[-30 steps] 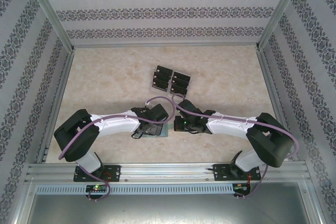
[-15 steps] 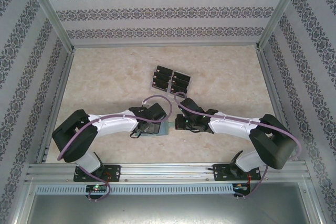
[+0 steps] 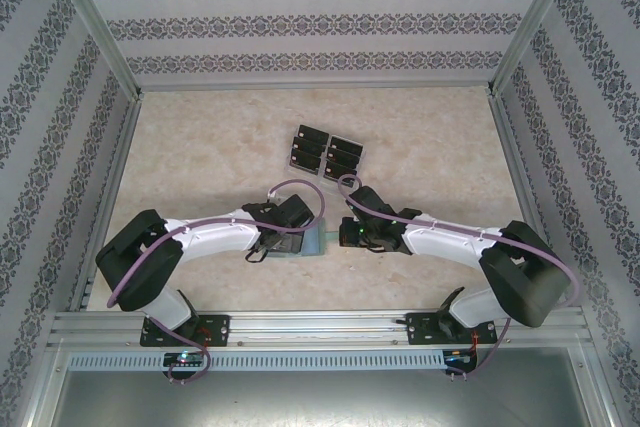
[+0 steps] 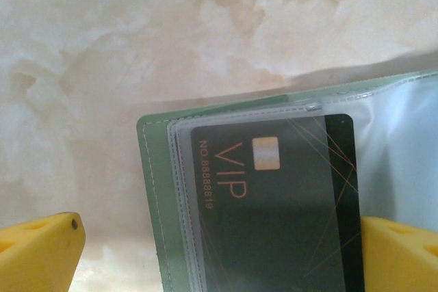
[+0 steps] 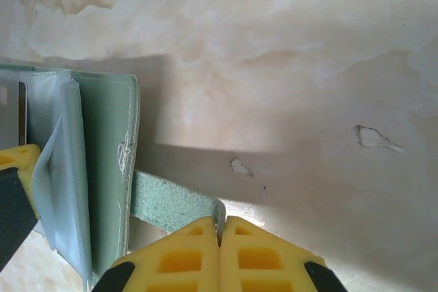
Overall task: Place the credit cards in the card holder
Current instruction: Move the card holder to the center of the table.
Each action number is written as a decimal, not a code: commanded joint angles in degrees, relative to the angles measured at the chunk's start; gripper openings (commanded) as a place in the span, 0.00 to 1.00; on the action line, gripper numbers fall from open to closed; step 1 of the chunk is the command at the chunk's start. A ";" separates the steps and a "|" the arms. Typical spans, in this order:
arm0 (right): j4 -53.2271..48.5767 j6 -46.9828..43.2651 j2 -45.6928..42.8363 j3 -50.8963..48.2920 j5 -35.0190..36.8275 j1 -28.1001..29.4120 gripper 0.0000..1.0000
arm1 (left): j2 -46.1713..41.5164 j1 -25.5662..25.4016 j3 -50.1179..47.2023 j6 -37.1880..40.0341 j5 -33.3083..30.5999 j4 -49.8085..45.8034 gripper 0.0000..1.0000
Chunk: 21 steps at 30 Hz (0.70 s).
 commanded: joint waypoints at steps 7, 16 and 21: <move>-2.15 -2.91 -0.79 -0.87 0.74 -1.83 0.00 | -5.39 1.19 0.65 0.61 1.06 2.17 1.00; -1.87 -9.43 -1.72 -0.68 -1.79 -4.89 0.00 | -6.78 1.45 2.14 1.15 -0.13 0.72 1.00; -2.21 -12.21 -2.17 -1.13 -2.89 -6.93 0.00 | -4.50 1.54 2.11 1.31 0.40 1.65 1.00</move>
